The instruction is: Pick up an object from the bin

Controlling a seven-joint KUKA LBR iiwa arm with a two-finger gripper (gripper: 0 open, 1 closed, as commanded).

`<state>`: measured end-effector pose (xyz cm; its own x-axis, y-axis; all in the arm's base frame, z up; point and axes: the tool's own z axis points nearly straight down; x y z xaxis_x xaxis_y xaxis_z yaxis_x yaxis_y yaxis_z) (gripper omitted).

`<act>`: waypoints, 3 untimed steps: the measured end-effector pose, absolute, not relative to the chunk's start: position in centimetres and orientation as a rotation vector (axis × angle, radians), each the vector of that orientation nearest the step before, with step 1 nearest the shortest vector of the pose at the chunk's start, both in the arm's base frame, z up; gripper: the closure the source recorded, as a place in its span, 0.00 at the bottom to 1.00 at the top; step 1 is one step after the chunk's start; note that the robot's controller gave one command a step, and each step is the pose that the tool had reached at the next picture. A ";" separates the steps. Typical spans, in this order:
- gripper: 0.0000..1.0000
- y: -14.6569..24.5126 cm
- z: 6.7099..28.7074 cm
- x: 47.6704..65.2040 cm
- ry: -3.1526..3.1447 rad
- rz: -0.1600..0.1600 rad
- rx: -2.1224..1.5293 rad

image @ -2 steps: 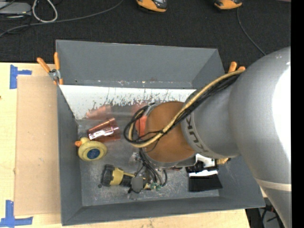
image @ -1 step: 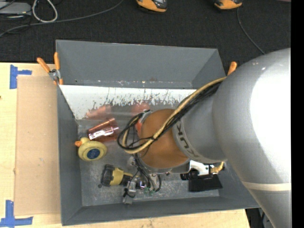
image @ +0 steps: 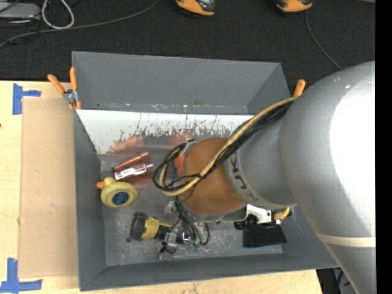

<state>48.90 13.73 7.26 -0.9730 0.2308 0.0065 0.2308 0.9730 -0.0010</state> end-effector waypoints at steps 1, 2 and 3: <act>0.00 13.8 6.8 48.9 -3.111 0.000 -0.377; 1.00 13.7 7.1 48.8 -3.110 -0.001 -0.373; 1.00 13.7 7.1 48.8 -3.110 -0.001 -0.373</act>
Offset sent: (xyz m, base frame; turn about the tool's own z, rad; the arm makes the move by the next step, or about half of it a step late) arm -0.0001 0.0000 -0.0008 0.0018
